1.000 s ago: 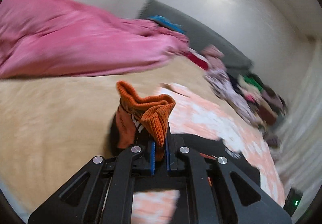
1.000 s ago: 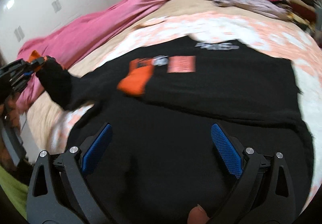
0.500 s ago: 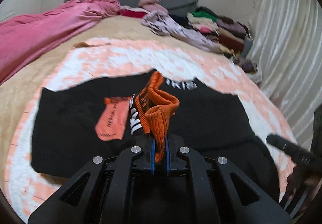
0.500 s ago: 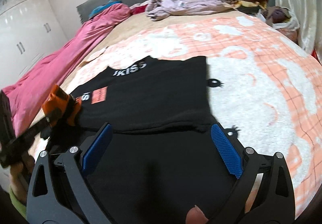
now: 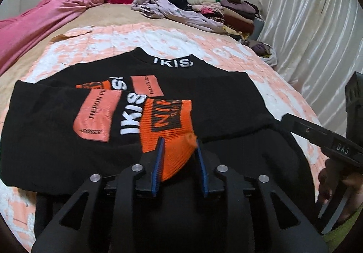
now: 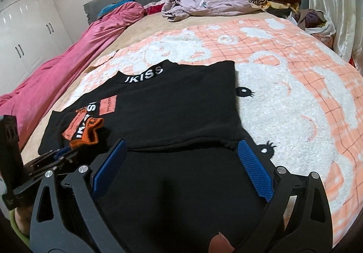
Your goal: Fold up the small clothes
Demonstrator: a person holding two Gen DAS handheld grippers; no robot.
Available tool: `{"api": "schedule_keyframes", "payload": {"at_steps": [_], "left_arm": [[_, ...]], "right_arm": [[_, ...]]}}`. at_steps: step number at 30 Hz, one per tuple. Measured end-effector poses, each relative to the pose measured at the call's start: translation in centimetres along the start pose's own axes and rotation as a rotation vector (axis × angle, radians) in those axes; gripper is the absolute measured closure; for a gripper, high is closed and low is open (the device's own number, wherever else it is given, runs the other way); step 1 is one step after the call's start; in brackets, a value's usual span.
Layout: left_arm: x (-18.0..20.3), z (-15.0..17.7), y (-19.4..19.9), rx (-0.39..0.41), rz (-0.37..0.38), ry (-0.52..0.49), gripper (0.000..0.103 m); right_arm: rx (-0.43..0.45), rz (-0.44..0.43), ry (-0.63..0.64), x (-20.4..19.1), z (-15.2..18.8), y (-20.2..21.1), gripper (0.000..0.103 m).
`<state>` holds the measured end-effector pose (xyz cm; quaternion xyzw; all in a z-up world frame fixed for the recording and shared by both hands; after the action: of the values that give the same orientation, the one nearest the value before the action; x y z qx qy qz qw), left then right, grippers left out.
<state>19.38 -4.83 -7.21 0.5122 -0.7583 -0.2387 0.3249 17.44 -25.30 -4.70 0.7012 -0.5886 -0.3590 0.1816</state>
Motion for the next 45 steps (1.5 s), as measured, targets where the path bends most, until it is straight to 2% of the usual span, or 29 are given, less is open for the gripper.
{"api": "schedule_keyframes", "payload": {"at_steps": [3,7,9,11,15,19,22,24,25,27,30,32,35,37,40,45], "left_arm": [[0.5,0.1,0.4,-0.007,0.039,-0.003,0.075],[-0.1,-0.3,2.1,0.023,0.035,0.0,0.075],[-1.1,-1.0,3.2,0.057,-0.012,0.004,0.07],[-2.6,-1.6,4.0,0.088,-0.078,0.012,0.061],[-6.3,-3.0,5.8,0.135,-0.205,0.044,0.06],[-9.5,-3.9,7.3,0.163,-0.264,0.105,0.06],[-11.6,-4.2,8.0,0.178,-0.3,0.148,0.056],[-13.1,-4.3,8.4,0.183,-0.308,0.186,0.056],[-13.8,-4.2,8.6,0.186,-0.319,0.202,0.056],[-15.2,-4.3,9.0,0.194,-0.339,0.237,0.056],[-16.9,-4.2,9.8,0.213,-0.352,0.296,0.055],[-17.4,-4.2,10.0,0.222,-0.359,0.312,0.048],[-17.3,-4.1,9.8,0.224,-0.358,0.315,0.047],[-16.7,-4.2,9.6,0.225,-0.361,0.291,0.047],[-15.8,-4.1,9.3,0.228,-0.354,0.266,0.047],[-14.1,-4.2,8.0,0.208,-0.326,0.219,0.047]], "right_arm": [[-0.003,-0.014,0.013,-0.8,-0.1,-0.1,0.011],[-0.019,-0.063,0.034,-2.8,-0.4,-1.0,0.011],[-0.033,-0.1,0.069,-4.7,-0.5,-1.6,0.011],[-0.057,-0.15,0.11,-6.8,-0.5,-2.7,0.011],[-0.12,-0.224,0.181,-10.6,-0.2,-5.5,0.024],[-0.174,-0.227,0.184,-12.0,0.2,-8.4,0.031],[-0.206,-0.266,0.178,-12.9,0.6,-9.6,0.054],[-0.213,-0.304,0.195,-13.9,0.8,-9.9,0.08],[-0.206,-0.308,0.214,-14.4,0.7,-9.7,0.085],[-0.187,-0.293,0.26,-15.0,0.4,-9.2,0.099],[-0.158,-0.287,0.307,-15.6,-0.8,-8.1,0.1],[-0.132,-0.286,0.343,-15.9,-2.1,-7.0,0.1],[-0.081,-0.263,0.396,-16.0,-4.1,-5.2,0.1],[-0.052,-0.232,0.423,-15.6,-5.3,-4.4,0.1],[-0.006,-0.125,0.468,-13.5,-7.2,-3.7,0.1],[-0.01,-0.02,0.43,-8.7,-9.1,-4.1,0.1]]}}
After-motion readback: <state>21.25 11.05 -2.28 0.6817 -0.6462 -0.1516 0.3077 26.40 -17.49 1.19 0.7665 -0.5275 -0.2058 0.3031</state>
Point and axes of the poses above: each gripper's, at about its wrist camera, not at the fingertips, and y roughly against the way its jaws point, x to its right, z to its underside, the point moved 5 cm from there along -y, roughly the way its jaws point, and after that the axes turned 3 degrees about -z, right-handed, at the moved point
